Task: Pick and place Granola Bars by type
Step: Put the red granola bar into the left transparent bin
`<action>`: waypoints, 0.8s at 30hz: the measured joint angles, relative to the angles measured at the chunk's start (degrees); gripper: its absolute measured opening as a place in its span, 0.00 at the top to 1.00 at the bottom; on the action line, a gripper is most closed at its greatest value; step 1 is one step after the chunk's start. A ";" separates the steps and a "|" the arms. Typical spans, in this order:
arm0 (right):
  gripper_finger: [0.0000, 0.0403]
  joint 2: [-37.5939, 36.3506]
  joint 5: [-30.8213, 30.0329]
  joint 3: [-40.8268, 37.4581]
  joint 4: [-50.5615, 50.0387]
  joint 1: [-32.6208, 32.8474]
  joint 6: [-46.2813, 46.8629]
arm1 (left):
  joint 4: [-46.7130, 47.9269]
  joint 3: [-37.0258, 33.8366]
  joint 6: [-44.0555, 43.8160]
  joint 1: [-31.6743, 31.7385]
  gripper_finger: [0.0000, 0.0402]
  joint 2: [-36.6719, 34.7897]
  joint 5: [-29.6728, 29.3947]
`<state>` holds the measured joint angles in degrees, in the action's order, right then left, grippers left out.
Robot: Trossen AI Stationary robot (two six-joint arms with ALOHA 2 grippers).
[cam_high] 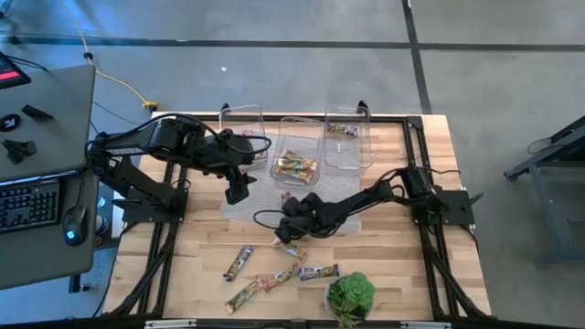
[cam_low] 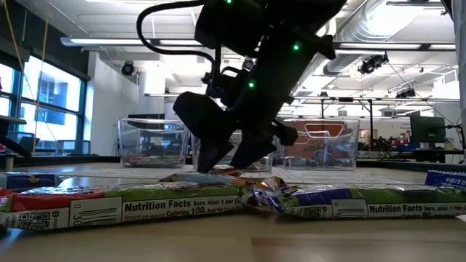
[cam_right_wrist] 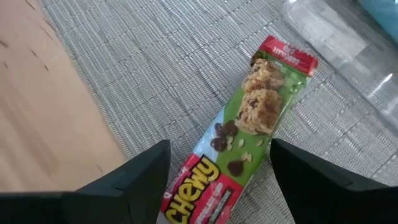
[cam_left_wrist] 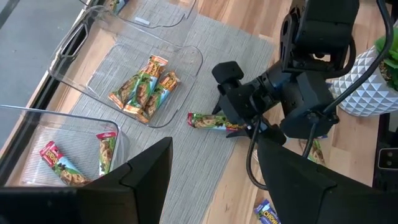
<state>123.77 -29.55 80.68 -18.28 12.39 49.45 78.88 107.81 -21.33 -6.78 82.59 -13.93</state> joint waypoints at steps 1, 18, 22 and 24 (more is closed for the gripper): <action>0.35 0.01 0.24 0.00 -0.02 -0.06 0.38 | 0.00 0.00 0.01 0.01 0.43 0.00 0.00; 0.60 -0.01 0.54 0.00 -1.08 -0.21 -2.24 | -0.55 0.00 -0.06 0.02 0.43 0.35 1.16; 0.69 -0.01 3.43 0.00 2.51 0.02 -9.15 | 0.79 0.00 -0.10 -0.01 0.43 0.35 1.69; 0.72 -0.01 6.38 0.00 6.43 0.04 -13.36 | 1.27 0.00 -0.21 0.02 0.43 0.35 2.60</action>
<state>123.76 -23.17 80.68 -11.86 12.43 36.08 80.14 107.81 -21.54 -6.76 82.93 -11.33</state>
